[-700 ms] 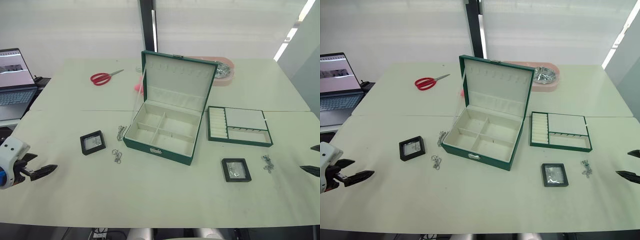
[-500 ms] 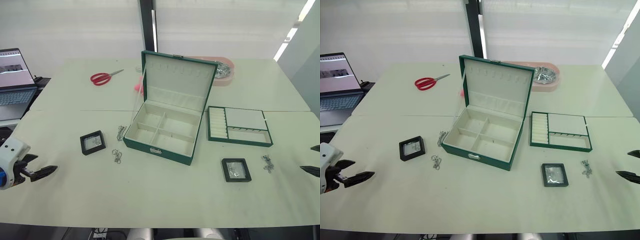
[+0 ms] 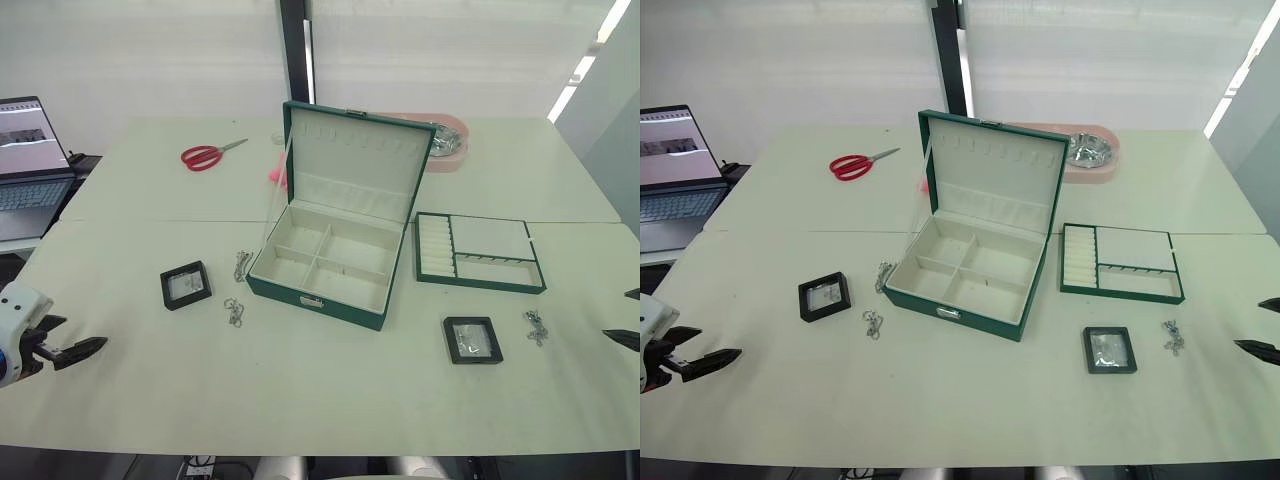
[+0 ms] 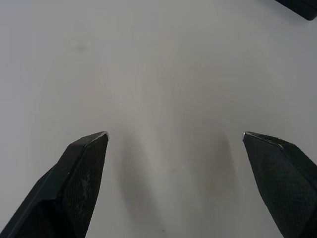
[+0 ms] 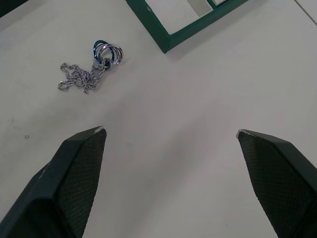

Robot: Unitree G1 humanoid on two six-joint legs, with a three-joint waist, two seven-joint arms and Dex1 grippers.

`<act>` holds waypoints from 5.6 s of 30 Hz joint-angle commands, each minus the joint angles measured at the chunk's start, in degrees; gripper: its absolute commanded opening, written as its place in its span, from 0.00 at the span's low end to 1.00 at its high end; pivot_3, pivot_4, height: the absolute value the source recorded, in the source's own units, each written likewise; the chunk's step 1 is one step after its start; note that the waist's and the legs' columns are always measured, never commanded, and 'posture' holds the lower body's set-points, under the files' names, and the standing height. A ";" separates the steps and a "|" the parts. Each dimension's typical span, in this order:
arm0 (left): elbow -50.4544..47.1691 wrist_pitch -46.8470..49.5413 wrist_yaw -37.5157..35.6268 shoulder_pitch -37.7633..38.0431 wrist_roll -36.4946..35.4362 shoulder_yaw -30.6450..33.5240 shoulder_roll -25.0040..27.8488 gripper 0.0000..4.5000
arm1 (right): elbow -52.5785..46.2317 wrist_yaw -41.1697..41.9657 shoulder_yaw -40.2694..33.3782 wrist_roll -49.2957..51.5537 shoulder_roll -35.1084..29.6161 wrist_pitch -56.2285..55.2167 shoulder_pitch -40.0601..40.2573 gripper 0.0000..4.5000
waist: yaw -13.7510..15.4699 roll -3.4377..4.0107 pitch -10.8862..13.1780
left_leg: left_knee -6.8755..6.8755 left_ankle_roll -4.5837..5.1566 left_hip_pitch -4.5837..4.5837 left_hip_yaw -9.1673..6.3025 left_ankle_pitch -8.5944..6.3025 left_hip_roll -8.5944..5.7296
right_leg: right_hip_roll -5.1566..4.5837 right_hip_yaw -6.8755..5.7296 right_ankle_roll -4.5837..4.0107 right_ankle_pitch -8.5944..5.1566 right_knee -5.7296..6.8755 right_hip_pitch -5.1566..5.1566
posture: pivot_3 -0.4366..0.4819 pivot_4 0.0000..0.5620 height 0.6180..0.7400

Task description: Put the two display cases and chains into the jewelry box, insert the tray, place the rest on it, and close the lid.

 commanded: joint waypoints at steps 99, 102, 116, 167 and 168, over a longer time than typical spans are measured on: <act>-12.00 8.62 -7.97 -31.79 1.79 -28.71 -23.40 0.00 | -20.18 -21.65 39.95 -7.68 34.73 22.17 -38.73 0.00 | 0.04 -0.04 0.01 | 0.92 -0.14 -0.71 -0.34 0.08 -0.03 | 0.15 -0.08 0.01 0.02 0.52 -0.35 | 0.48 0.27 1.00; -12.02 8.66 -8.00 -31.70 1.72 -28.58 -23.28 0.00 | -20.30 -21.77 39.67 -7.50 34.86 22.30 -38.64 0.00 | 0.03 -0.04 0.01 | 0.92 -0.13 -0.71 -0.34 0.08 -0.03 | 0.15 -0.08 0.01 0.02 0.52 -0.35 | 0.48 0.27 1.00; -13.76 10.02 -7.79 -31.01 1.17 -28.05 -23.39 0.00 | -20.29 -21.89 39.83 -7.89 36.69 22.19 -39.05 0.00 | -0.10 -0.04 0.01 | 0.91 -0.12 -0.70 -0.34 0.07 -0.02 | 0.15 -0.08 0.01 0.02 0.52 -0.36 | 0.48 0.27 1.00; -1.20 -1.57 -14.63 -1.45 -4.59 2.61 3.57 1.00 | -36.86 3.48 -20.56 4.29 9.71 14.49 21.34 0.99 | 0.10 -0.02 0.04 | 0.70 0.15 -0.64 -0.33 -0.10 0.00 | 0.10 -0.09 0.01 0.00 0.09 -0.22 | 0.48 0.27 1.00; -1.45 -1.64 -14.20 -1.39 -4.46 2.72 3.54 1.00 | -36.59 3.23 -20.08 4.17 9.64 14.18 20.70 0.99 | 0.10 -0.02 0.04 | 0.70 0.15 -0.64 -0.32 -0.10 0.00 | 0.10 -0.08 0.01 0.00 0.09 -0.22 | 0.48 0.27 1.00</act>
